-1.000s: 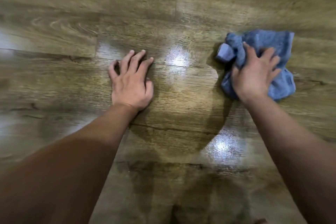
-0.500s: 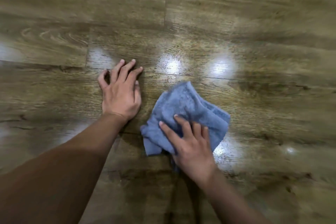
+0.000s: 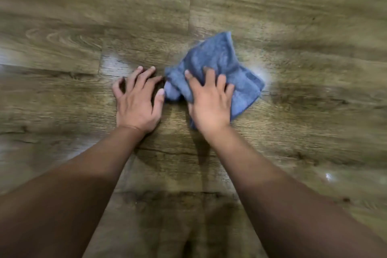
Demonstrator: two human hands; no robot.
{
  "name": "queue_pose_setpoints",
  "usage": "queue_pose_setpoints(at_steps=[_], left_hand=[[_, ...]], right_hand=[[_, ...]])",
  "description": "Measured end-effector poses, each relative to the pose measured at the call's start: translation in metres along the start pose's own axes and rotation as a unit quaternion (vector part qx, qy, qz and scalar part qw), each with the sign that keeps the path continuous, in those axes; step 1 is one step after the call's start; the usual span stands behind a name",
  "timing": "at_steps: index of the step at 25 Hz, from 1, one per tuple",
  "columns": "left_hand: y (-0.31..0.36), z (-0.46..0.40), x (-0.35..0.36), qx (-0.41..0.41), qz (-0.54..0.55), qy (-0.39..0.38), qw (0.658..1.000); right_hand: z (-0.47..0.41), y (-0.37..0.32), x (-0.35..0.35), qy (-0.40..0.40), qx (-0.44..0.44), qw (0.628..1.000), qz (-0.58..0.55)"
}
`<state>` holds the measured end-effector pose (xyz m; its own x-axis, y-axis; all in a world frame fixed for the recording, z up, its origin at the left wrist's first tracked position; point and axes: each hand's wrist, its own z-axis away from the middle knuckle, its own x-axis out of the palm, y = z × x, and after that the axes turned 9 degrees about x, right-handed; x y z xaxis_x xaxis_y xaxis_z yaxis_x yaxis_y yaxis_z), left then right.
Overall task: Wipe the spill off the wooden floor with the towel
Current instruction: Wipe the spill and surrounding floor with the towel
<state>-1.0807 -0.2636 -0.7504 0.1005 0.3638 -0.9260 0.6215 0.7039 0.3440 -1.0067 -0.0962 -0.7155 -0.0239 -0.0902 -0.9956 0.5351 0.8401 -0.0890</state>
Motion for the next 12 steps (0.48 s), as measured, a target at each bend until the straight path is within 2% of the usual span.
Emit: queue_pose_setpoints(at_steps=[1, 4, 8, 10, 12], left_hand=[[-0.001, 0.001, 0.000, 0.000, 0.021, 0.013, 1.000], [-0.001, 0.000, -0.002, -0.006, 0.061, 0.033, 0.998], [0.004, 0.000, -0.006, -0.015, 0.019, -0.029, 0.999], [0.002, -0.002, -0.010, -0.011, 0.025, -0.060, 0.998], [-0.013, -0.005, -0.019, -0.030, 0.020, -0.055, 0.998]], right_hand=[[0.023, 0.000, 0.000, 0.000, -0.026, 1.000, -0.011], [0.079, 0.014, 0.002, 0.013, -0.030, 0.999, -0.023], [0.137, 0.040, 0.004, -0.001, -0.054, 0.999, -0.002], [0.142, 0.052, 0.001, -0.006, -0.059, 0.998, 0.000], [0.130, 0.063, -0.006, -0.021, -0.050, 0.999, -0.002]])
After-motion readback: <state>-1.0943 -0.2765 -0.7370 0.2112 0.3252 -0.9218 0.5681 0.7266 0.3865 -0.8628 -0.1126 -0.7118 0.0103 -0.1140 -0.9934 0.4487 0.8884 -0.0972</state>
